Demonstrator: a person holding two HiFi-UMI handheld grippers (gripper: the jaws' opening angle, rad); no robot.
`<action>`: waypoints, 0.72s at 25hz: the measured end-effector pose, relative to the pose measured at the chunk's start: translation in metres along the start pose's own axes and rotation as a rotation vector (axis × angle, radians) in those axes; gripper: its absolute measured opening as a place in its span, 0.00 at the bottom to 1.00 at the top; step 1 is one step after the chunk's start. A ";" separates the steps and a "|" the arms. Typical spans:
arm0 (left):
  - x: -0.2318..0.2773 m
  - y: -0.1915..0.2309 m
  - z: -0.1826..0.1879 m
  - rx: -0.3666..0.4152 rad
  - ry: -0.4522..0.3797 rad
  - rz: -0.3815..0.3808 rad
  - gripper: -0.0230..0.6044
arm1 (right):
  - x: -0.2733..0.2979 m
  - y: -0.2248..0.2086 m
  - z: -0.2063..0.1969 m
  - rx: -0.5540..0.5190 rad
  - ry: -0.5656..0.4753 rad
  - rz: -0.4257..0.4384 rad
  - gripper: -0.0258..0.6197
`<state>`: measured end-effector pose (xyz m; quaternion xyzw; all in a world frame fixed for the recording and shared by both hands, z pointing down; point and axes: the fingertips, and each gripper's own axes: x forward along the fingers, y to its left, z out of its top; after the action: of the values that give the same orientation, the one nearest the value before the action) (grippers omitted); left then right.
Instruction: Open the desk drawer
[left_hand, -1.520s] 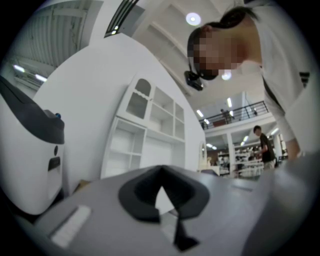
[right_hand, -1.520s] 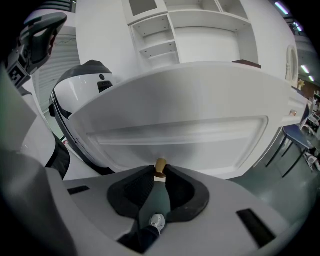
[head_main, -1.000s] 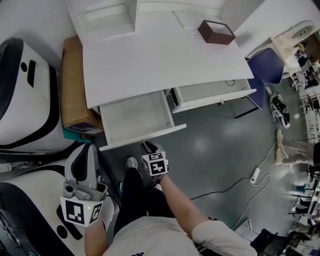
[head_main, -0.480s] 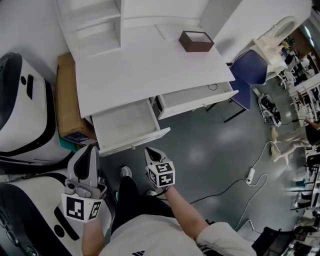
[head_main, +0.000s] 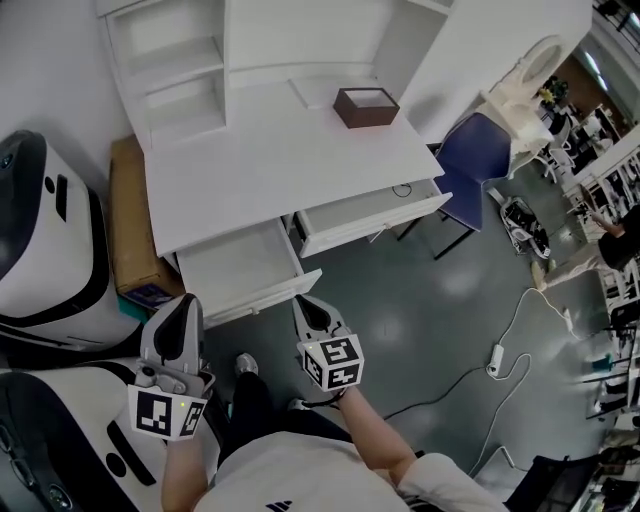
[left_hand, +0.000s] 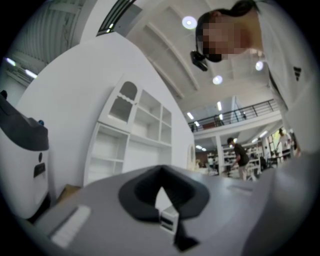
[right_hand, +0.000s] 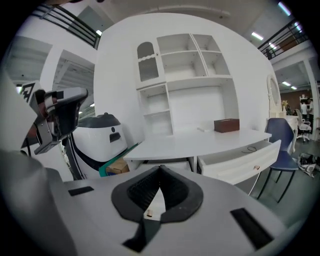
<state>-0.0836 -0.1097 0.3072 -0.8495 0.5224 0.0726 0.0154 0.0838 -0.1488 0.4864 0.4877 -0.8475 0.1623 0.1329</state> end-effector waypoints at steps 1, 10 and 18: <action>0.000 -0.002 0.001 0.002 -0.001 -0.003 0.04 | -0.005 0.001 0.008 -0.010 -0.018 0.000 0.04; 0.004 -0.024 0.017 0.015 -0.025 -0.033 0.04 | -0.054 -0.001 0.074 -0.080 -0.176 -0.030 0.04; 0.001 -0.040 0.029 0.031 -0.046 -0.028 0.04 | -0.099 -0.005 0.116 -0.111 -0.301 -0.068 0.04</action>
<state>-0.0508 -0.0899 0.2760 -0.8545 0.5109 0.0837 0.0415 0.1286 -0.1207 0.3430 0.5268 -0.8485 0.0356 0.0364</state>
